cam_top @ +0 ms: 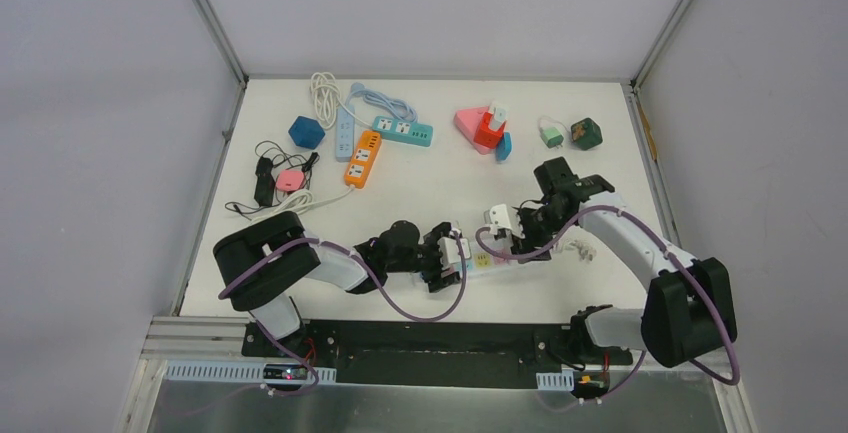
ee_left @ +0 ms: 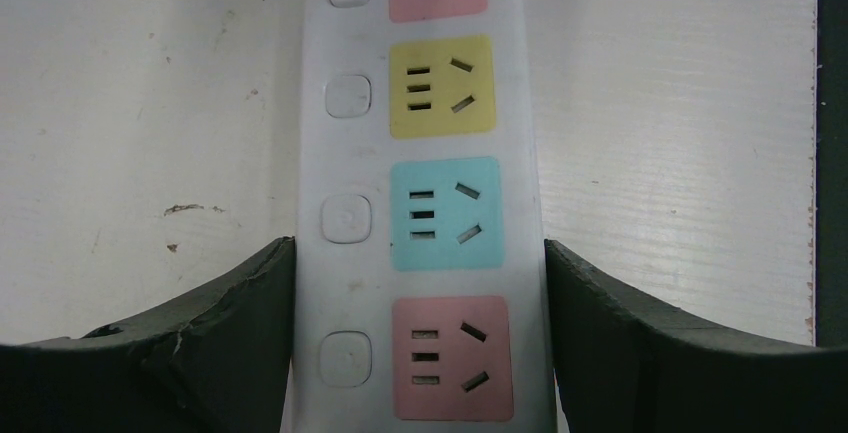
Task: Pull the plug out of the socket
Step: Remove the plug from the socket.
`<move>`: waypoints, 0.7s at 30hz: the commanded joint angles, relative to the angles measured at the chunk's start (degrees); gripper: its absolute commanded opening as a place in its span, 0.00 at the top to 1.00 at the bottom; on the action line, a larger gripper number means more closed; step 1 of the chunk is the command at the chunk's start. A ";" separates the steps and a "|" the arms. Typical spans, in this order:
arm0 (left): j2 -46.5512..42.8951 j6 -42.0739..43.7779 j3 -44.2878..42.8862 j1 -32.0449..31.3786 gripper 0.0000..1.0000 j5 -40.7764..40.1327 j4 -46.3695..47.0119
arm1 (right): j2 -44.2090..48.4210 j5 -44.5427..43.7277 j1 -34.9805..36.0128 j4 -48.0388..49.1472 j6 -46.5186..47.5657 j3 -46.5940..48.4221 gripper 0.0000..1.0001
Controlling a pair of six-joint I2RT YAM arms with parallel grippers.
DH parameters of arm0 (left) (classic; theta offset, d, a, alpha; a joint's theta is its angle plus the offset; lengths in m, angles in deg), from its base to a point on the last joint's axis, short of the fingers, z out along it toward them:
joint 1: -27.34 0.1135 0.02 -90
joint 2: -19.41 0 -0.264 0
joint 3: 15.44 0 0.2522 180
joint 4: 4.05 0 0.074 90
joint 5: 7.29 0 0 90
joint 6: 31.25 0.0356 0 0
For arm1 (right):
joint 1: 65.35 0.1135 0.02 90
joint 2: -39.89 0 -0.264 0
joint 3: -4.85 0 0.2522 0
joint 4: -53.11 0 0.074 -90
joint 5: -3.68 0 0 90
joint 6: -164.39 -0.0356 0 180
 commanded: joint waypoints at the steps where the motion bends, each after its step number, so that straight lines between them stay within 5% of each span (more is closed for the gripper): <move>1: 0.75 -2.63 0.62 0.64 1.00 -0.30 0.54 | -2.43 5.40 -0.29 -0.55 -3.68 2.49 1.00; 7: 0.61 -2.63 1.05 0.89 1.00 0.12 0.56 | -0.10 5.57 -3.28 -1.18 -0.35 0.45 1.00; 11: 0.73 -2.94 0.86 0.88 1.00 0.27 0.43 | 2.82 -0.42 2.39 4.56 -0.43 -3.58 1.00; 21: 1.32 -3.73 0.37 1.00 1.00 0.29 0.49 | -1.51 6.08 4.25 -1.92 -3.95 3.36 1.00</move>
